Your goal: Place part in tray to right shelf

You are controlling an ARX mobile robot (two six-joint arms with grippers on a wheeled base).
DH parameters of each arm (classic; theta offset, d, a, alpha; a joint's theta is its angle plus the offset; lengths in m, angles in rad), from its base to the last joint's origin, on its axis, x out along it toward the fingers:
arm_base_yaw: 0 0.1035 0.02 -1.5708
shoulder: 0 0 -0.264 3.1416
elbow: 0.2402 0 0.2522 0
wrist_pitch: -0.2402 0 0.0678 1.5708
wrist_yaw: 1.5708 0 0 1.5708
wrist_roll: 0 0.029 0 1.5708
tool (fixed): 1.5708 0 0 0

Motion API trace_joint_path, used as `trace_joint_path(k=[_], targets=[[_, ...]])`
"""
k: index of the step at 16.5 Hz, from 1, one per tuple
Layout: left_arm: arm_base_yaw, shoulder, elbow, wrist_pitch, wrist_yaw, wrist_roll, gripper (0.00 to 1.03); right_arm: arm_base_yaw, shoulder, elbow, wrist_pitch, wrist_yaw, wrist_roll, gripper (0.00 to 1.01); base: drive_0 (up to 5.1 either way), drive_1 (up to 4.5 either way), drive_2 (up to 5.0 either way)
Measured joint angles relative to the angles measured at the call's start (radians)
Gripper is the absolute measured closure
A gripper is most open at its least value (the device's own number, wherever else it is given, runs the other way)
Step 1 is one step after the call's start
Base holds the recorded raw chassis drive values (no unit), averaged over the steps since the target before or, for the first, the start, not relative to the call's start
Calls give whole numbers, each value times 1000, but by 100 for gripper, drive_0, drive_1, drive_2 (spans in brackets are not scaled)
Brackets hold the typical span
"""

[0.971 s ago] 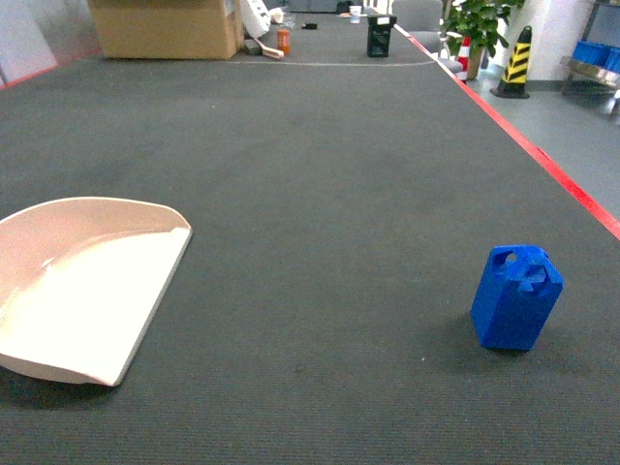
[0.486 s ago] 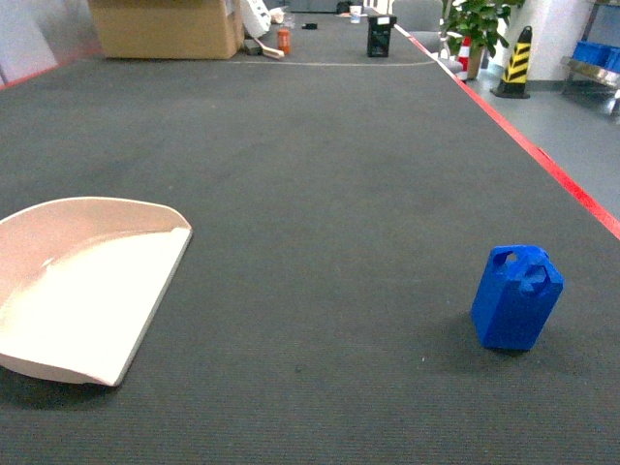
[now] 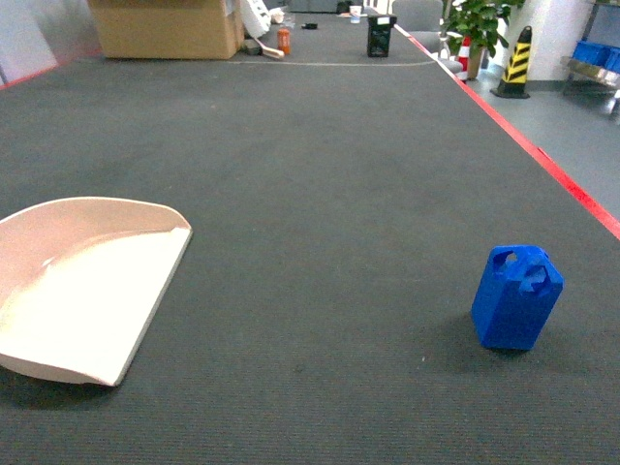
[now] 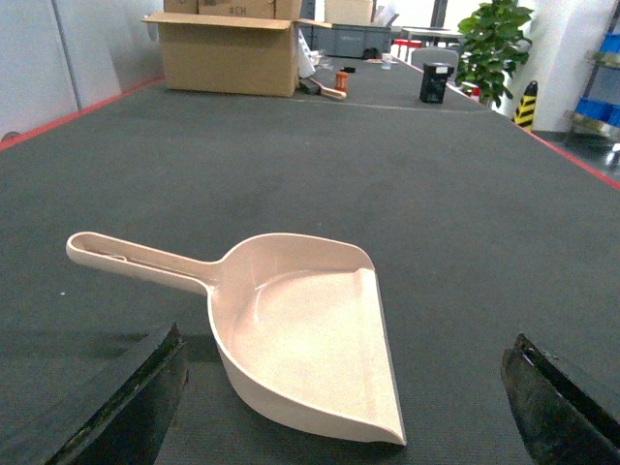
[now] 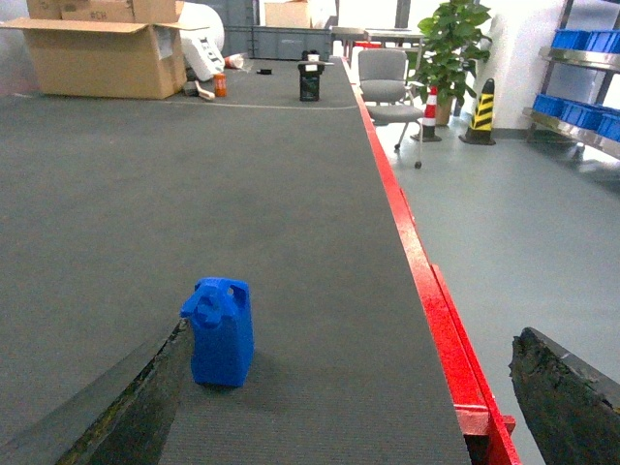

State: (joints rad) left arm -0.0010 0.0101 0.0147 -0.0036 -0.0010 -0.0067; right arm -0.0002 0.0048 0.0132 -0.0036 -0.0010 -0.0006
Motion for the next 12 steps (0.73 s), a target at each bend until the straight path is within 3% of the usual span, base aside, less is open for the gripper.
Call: trace_joint_path(k=[12], targets=[[0, 0, 0, 0, 0, 0, 5, 0, 0, 0, 0, 0, 0, 3, 0, 0, 0]])
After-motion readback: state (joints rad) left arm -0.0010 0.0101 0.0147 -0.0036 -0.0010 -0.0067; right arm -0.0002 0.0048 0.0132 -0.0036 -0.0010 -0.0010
